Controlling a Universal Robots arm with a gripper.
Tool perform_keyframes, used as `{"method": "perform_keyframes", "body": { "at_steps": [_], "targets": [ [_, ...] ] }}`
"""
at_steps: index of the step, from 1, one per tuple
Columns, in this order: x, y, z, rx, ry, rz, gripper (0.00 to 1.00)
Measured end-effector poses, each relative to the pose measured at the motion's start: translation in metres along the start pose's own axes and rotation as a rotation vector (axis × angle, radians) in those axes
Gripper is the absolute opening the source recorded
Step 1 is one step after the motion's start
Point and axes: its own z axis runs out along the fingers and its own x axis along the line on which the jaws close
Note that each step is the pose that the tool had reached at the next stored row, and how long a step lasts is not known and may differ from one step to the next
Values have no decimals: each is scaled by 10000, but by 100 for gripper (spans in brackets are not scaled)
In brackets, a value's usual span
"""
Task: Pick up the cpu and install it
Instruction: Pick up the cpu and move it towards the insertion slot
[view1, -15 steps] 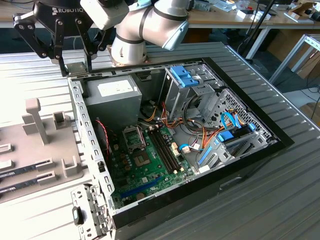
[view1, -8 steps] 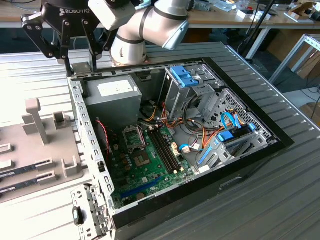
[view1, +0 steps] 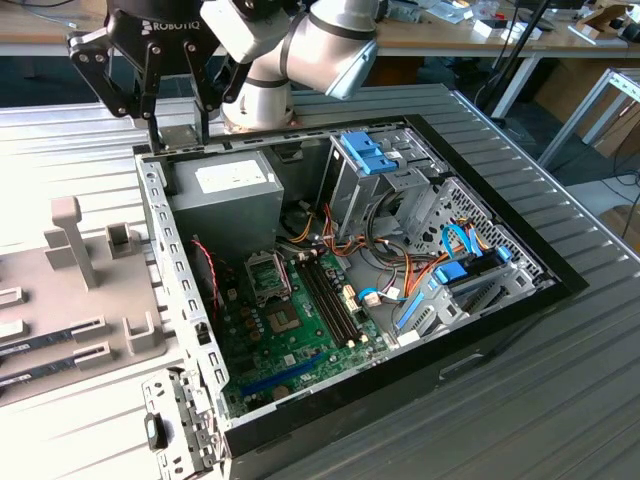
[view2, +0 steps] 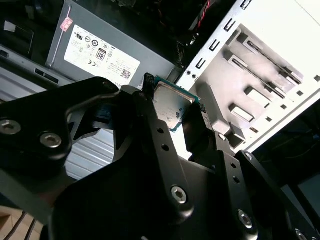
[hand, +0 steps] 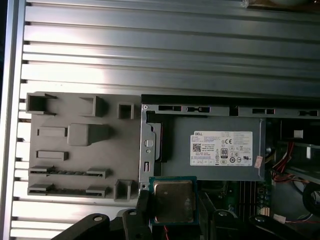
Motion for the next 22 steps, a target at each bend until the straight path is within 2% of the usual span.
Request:
{"method": "perform_keyframes", "body": {
  "at_steps": [7,22],
  "targets": [
    [-56,-52,30,0,0,0,47],
    [-109,-86,65,1,1,0,47]
  ]
}}
